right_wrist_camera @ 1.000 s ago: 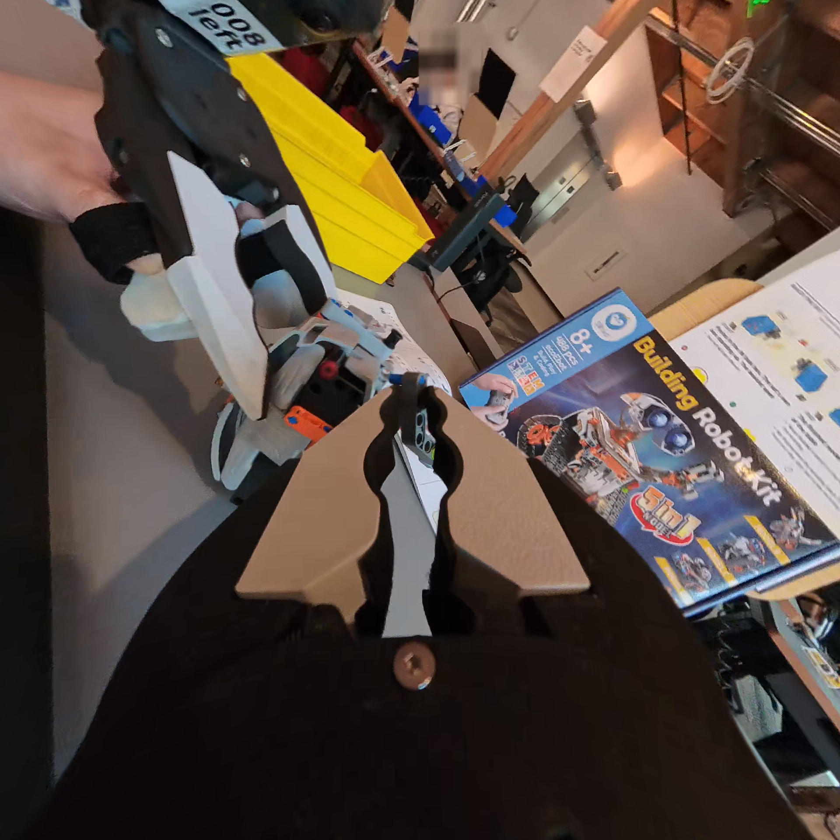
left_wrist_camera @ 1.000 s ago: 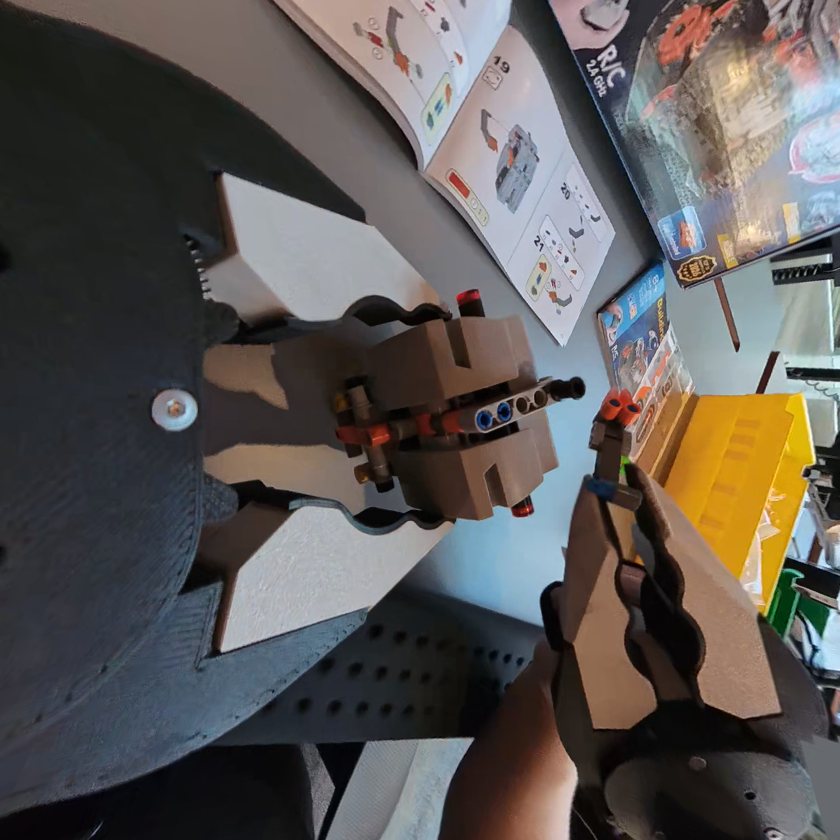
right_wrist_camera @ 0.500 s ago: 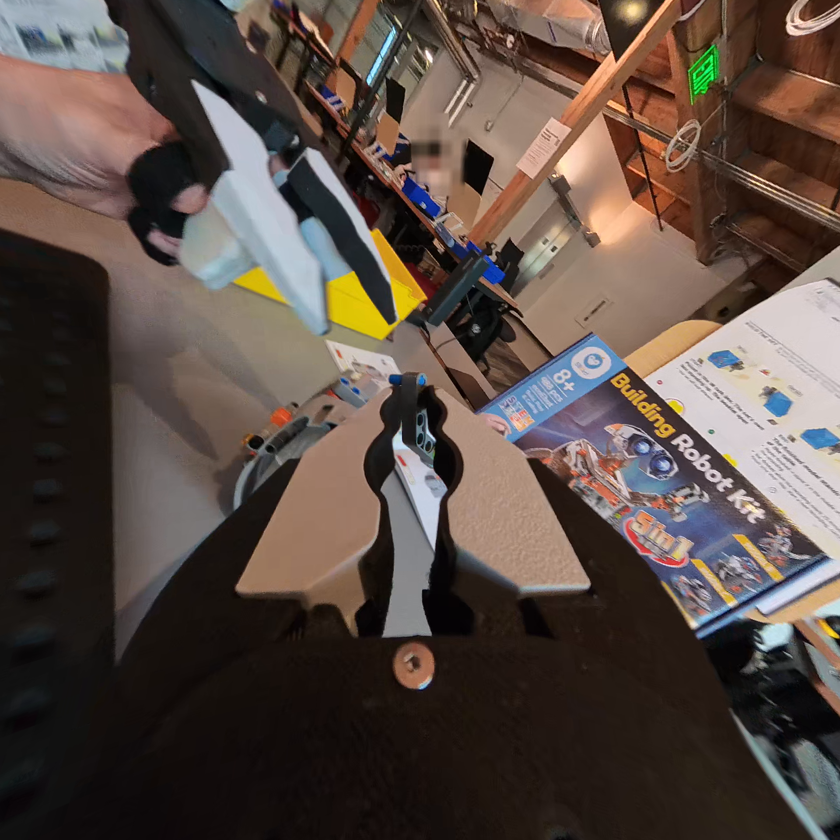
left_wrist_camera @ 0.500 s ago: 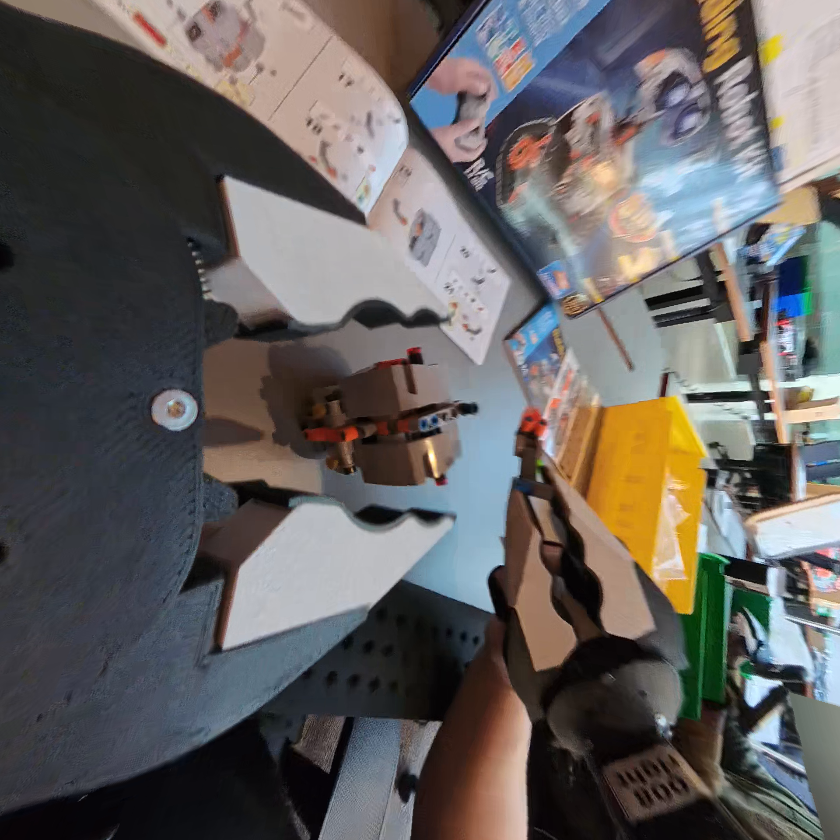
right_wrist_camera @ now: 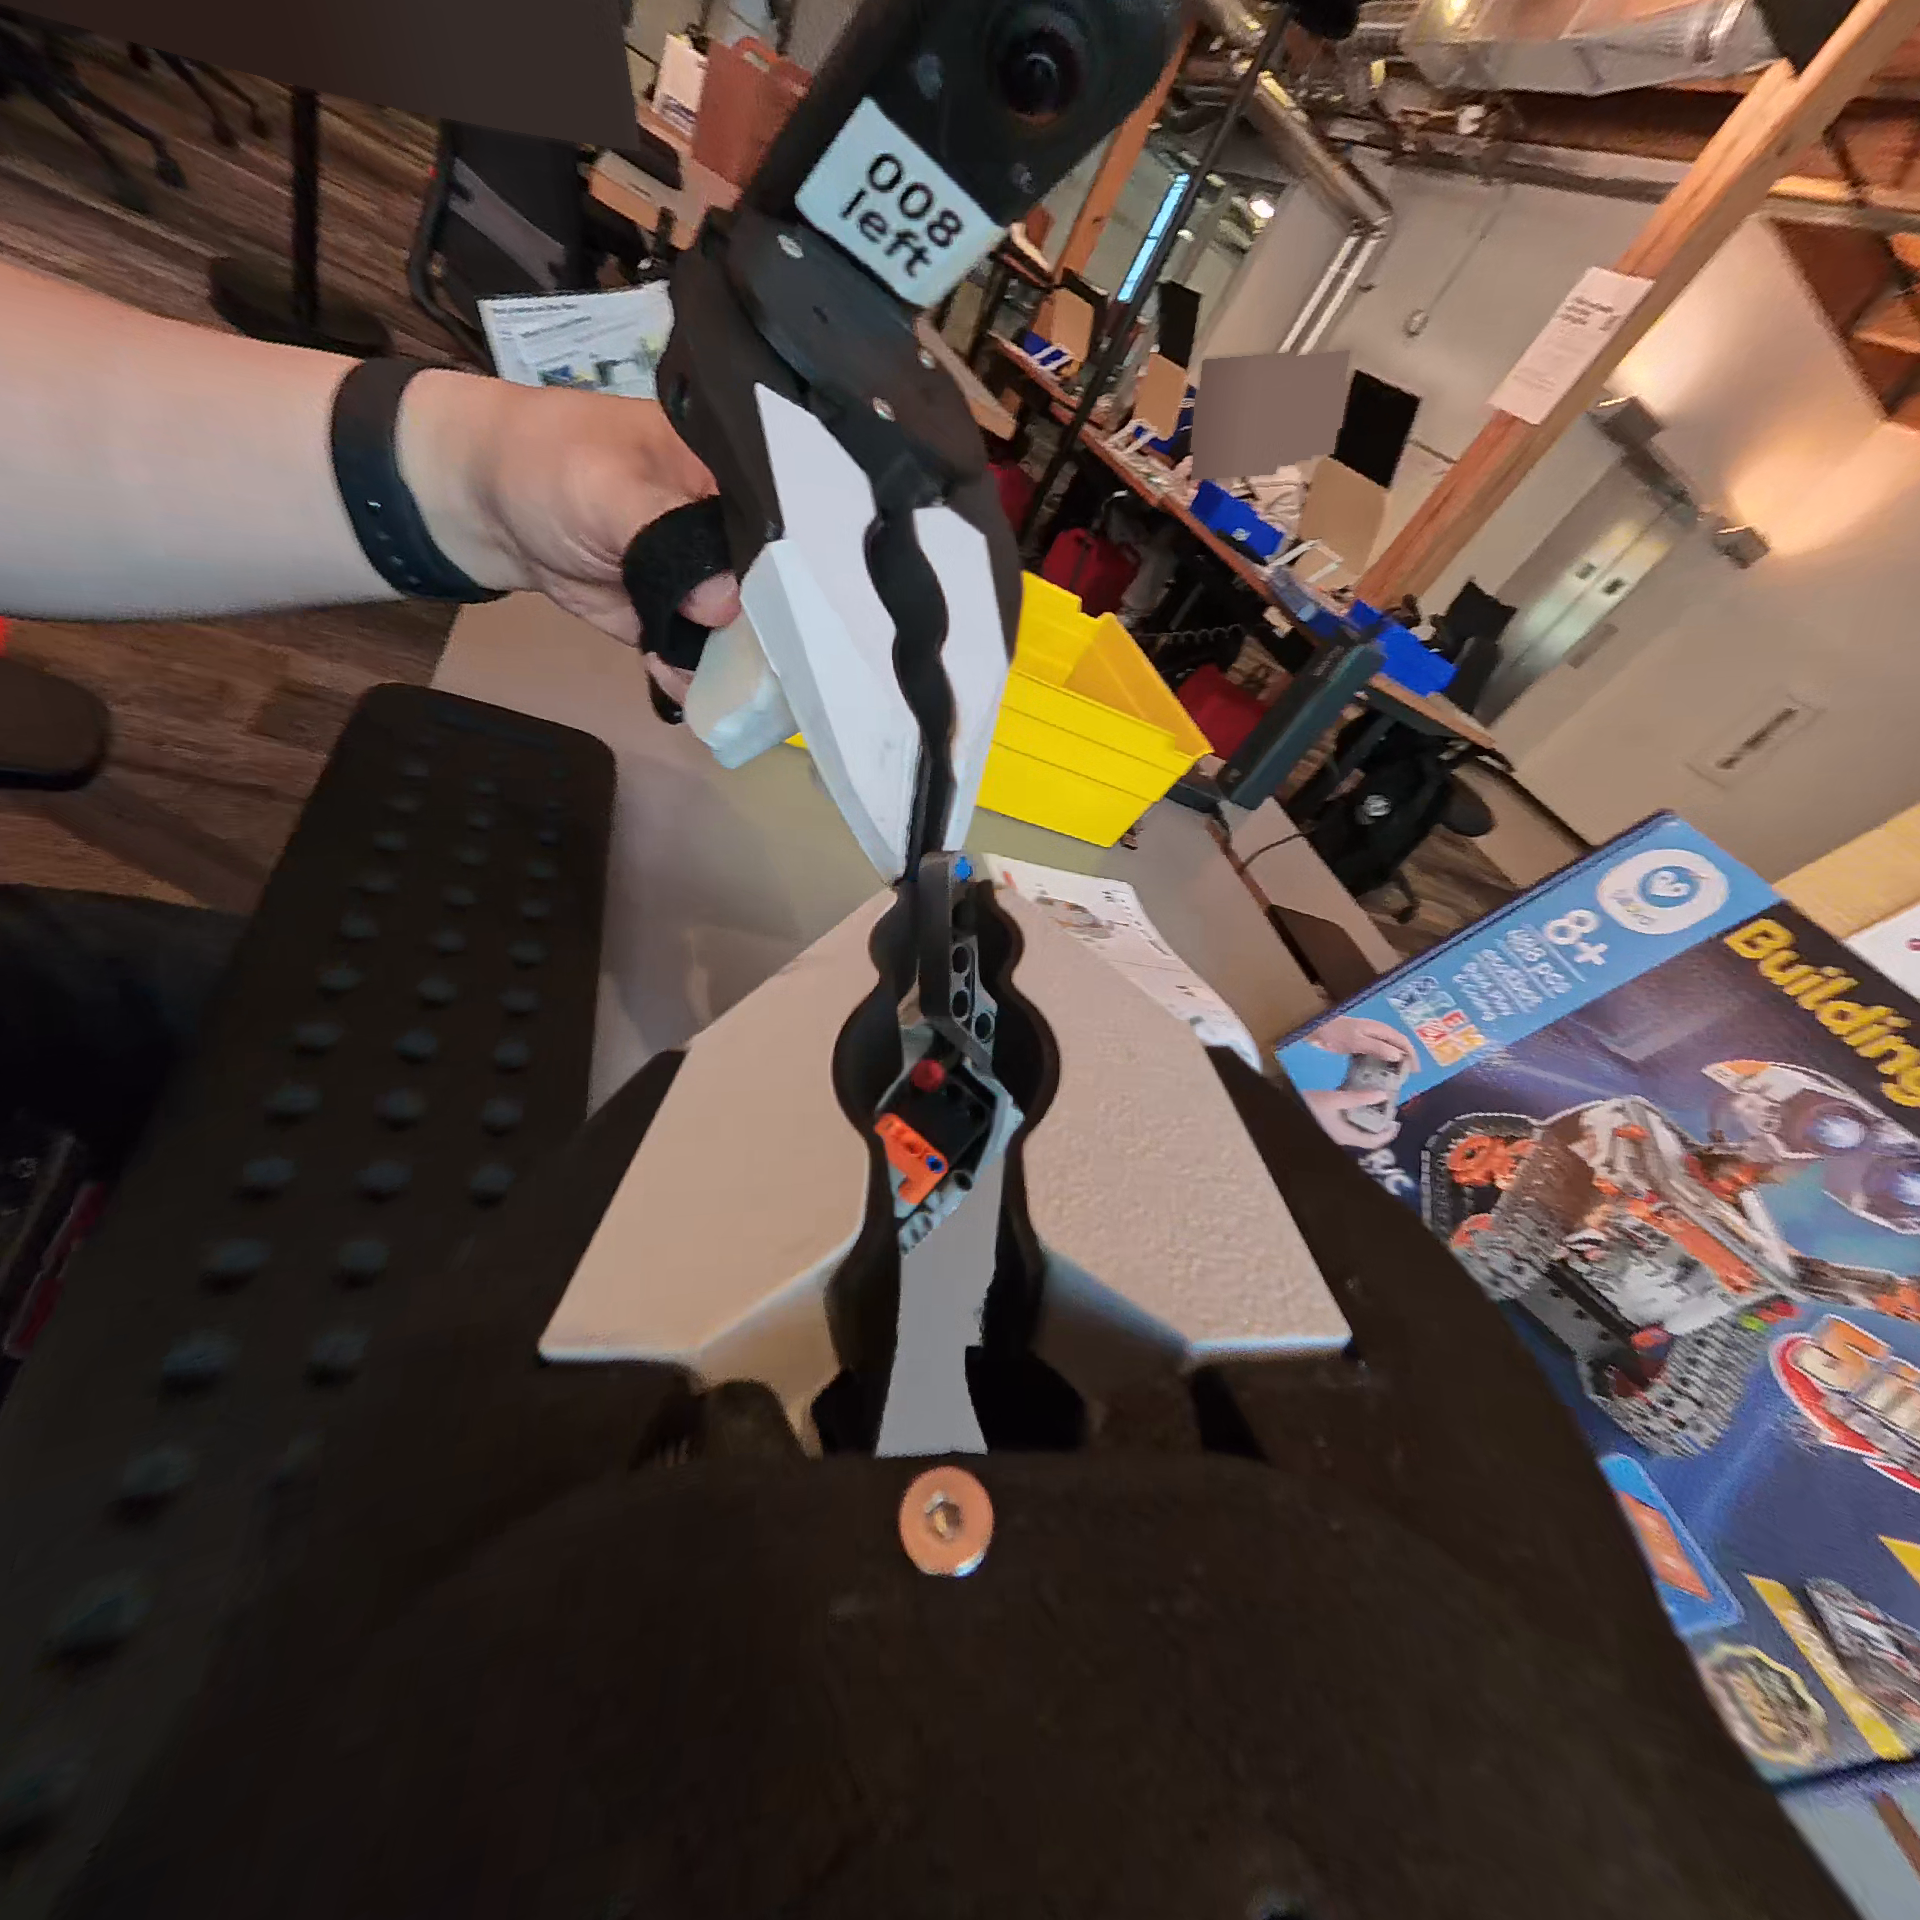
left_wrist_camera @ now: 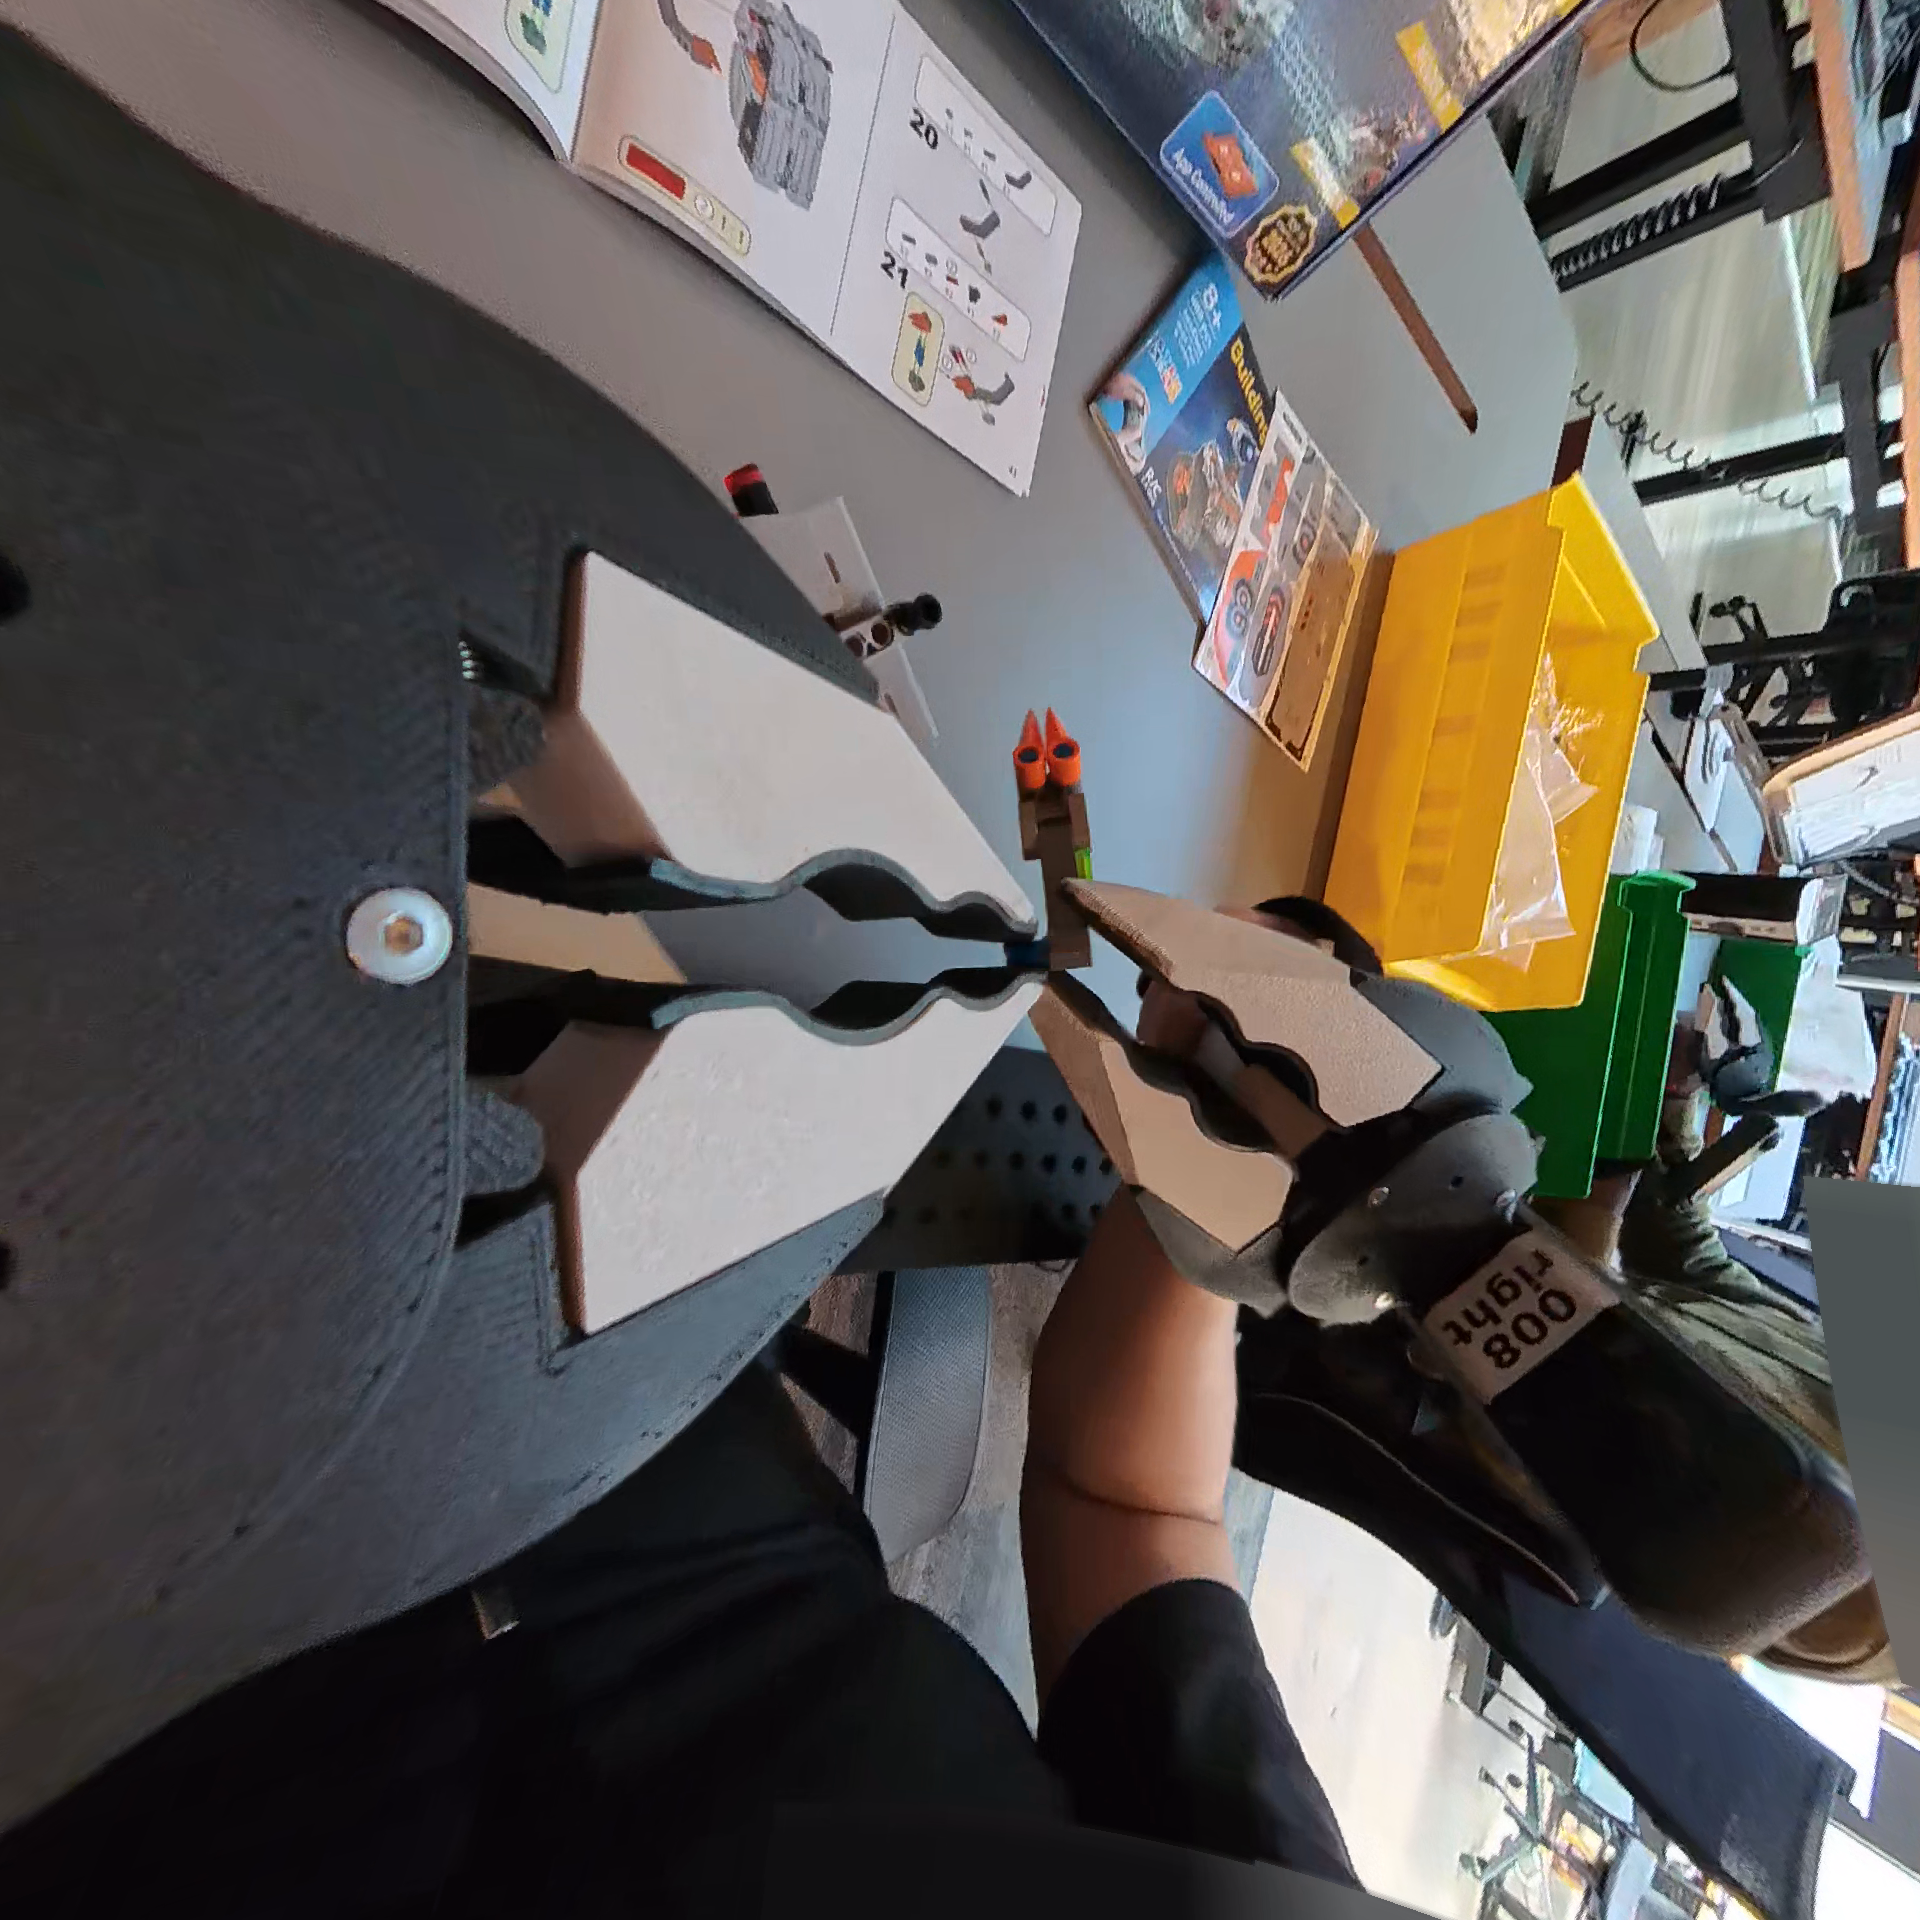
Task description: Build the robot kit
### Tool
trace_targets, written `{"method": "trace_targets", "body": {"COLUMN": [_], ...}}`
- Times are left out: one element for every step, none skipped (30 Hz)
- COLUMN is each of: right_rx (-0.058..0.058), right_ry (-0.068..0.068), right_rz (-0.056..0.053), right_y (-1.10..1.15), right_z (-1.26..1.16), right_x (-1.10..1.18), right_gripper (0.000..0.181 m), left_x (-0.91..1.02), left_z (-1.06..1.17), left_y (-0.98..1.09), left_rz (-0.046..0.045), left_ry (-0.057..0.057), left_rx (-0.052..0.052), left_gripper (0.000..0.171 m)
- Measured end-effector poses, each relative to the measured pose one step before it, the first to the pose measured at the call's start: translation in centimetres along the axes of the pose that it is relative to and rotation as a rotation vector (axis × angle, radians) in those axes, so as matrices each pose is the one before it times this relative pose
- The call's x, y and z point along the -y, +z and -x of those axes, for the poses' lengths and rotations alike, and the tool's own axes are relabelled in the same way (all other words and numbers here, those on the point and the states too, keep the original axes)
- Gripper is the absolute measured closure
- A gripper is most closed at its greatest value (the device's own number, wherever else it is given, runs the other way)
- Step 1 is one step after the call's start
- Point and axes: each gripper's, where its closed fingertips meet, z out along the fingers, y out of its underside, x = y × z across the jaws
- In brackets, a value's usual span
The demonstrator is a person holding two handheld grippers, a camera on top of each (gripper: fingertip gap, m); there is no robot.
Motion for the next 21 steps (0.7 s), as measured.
{"method": "trace_targets", "body": {"right_rx": [0.0269,0.0280,0.0354,0.0473,0.0623,0.0632,0.0574,0.0468,0.0394,0.0281,0.0143,0.0106,0.0111,0.0049,-0.0001,0.0057,0.0031,-0.0056,0.0004,0.0056,0.0016], "right_ry": [0.0166,0.0215,0.0338,0.0499,0.0613,0.0661,0.0641,0.0523,0.0369,0.0302,0.0256,0.0171,0.0039,0.0039,0.0095,0.0100,0.0091,0.0040,0.0036,0.0056,0.0047], "right_rz": [-0.0043,-0.0098,-0.0091,-0.0070,-0.0064,-0.0060,-0.0009,0.0016,0.0022,0.0123,0.0183,0.0211,0.0113,0.0098,0.0126,0.0079,0.0068,-0.0004,-0.0022,0.0013,-0.0013], "right_y": [-0.082,-0.070,-0.065,-0.078,-0.097,-0.107,-0.084,-0.075,-0.072,-0.044,-0.023,0.002,-0.017,-0.036,-0.013,0.005,0.013,-0.012,-0.007,-0.009,-0.011], "right_z": [0.187,0.198,0.229,0.274,0.413,0.392,0.328,0.237,0.229,0.140,-0.005,0.035,0.148,0.081,-0.017,0.074,0.021,-0.108,-0.014,0.064,0.010], "right_x": [0.060,0.133,0.111,0.061,0.056,0.056,0.007,-0.014,-0.016,-0.117,-0.157,-0.142,0.005,0.039,-0.013,0.029,-0.004,0.050,0.051,-0.011,0.029], "right_gripper": [0.171,0.171,0.171,0.171,0.172,0.172,0.173,0.173,0.172,0.172,0.172,0.172,0.171,0.171,0.171,0.171,0.171,0.172,0.173,0.172,0.173], "left_x": [-0.091,-0.009,-0.001,-0.024,-0.098,-0.144,-0.110,-0.118,-0.103,-0.078,-0.082,-0.097,-0.043,0.016,0.047,0.017,0.000,0.032,0.011,-0.009,-0.006], "left_z": [-0.225,-0.208,-0.221,-0.172,-0.228,-0.267,-0.273,-0.217,-0.173,-0.134,-0.008,0.024,-0.053,-0.101,-0.009,-0.011,-0.025,0.014,0.016,-0.027,-0.035], "left_y": [0.011,-0.014,-0.041,-0.051,-0.041,-0.006,0.046,0.092,0.101,0.086,0.074,0.073,0.071,0.044,0.001,-0.005,-0.008,-0.016,-0.017,-0.011,-0.007], "left_rz": [0.00637,0.00019,0.00092,0.00267,0.00564,0.01108,0.00874,0.01215,0.01286,0.01217,0.01180,0.01171,0.00630,0.00140,-0.00178,-0.00118,-0.00041,-0.00263,-0.00270,-0.00155,-0.00152], "left_ry": [-0.0075,-0.0073,-0.0042,0.0006,0.0049,0.0097,0.0129,0.0106,0.0086,0.0101,0.0109,0.0104,0.0078,0.0042,0.0028,0.0033,0.0013,0.0004,0.0015,0.0001,-0.0019], "left_rx": [-0.0226,-0.0193,-0.0188,-0.0137,-0.0154,-0.0143,-0.0113,-0.0069,-0.0053,-0.0020,0.0054,0.0069,0.0011,-0.0037,0.0018,0.0011,-0.0019,0.0017,0.0010,-0.0019,-0.0029], "left_gripper": [0.169,0.169,0.169,0.169,0.170,0.170,0.169,0.169,0.169,0.169,0.169,0.169,0.169,0.169,0.169,0.169,0.169,0.169,0.169,0.169,0.169]}}
